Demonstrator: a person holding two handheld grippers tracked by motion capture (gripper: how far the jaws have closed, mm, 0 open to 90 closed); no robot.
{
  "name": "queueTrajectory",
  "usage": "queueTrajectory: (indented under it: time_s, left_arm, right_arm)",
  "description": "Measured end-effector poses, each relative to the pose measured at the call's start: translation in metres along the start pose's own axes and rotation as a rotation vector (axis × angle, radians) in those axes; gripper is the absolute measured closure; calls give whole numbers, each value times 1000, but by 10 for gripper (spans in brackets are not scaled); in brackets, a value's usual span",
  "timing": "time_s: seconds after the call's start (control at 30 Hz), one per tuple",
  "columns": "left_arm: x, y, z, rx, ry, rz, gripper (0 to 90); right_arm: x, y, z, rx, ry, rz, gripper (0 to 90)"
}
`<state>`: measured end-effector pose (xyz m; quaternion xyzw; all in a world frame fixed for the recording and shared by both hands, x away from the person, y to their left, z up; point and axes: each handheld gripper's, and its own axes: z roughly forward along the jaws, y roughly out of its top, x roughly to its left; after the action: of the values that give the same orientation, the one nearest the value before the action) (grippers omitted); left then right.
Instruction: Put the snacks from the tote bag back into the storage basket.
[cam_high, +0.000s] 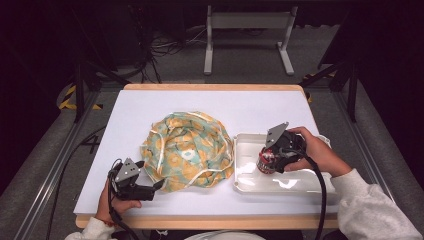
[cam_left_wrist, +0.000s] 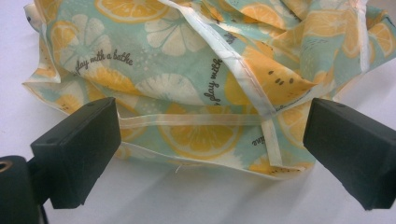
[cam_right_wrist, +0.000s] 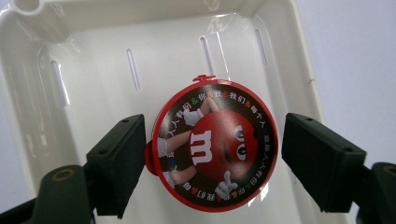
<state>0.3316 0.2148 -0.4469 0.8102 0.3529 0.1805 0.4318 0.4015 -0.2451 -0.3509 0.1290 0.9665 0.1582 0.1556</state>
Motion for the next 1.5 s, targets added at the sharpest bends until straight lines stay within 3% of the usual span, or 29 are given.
queueTrajectory:
  time_s: [0.17,0.9,1.07,1.27,1.5]
  left_arm:
    - [0,0,0,-4,1,-4,49]
    - [0,0,1,-2,-4,-2,49]
    - [0,0,0,-1,0,-2,49]
    - [0,0,1,0,-4,-3,49]
    - [0,0,1,1,-5,-7,49]
  right_arm:
    - [0,-2,-5,-16,-8,-10,215]
    - [2,-19,-25,-86,-70,27,166]
    - [2,-27,-26,-86,-86,51,154]
    - [1,-37,-26,-88,-123,116,106]
    - [6,-48,-22,-96,-148,118,80]
